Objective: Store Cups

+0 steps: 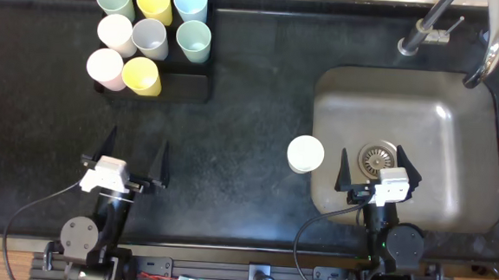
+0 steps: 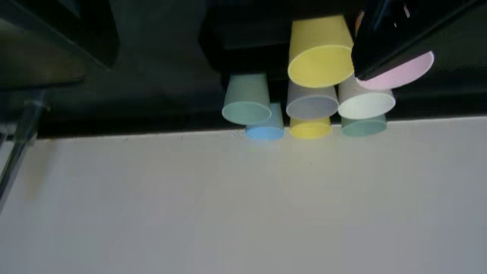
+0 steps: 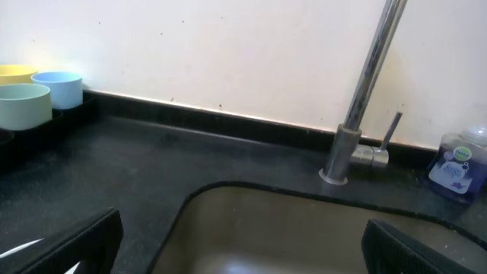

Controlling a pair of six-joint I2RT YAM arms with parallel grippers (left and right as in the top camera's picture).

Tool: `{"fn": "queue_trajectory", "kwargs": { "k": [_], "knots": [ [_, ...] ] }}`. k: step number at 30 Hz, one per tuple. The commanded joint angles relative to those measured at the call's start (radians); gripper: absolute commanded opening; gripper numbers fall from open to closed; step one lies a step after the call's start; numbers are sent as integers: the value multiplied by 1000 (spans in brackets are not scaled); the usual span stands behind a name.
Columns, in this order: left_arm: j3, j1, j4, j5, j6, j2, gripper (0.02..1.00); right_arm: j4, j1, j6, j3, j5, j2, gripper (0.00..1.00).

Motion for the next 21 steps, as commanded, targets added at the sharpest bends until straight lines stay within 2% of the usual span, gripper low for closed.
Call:
{"fn": "queue_trajectory", "kwargs": {
  "k": [1,5,21],
  "knots": [
    [-2,3,-77,-4,51,-13,1000,6,-1,0,-13,0,-10,998],
    [-1,3,-208,-5,52,-13,1000,6,-1,0,-13,0,-10,998],
    [-1,3,-197,-5,52,-8,1000,6,-1,0,-13,0,-10,996]
  ]
}}
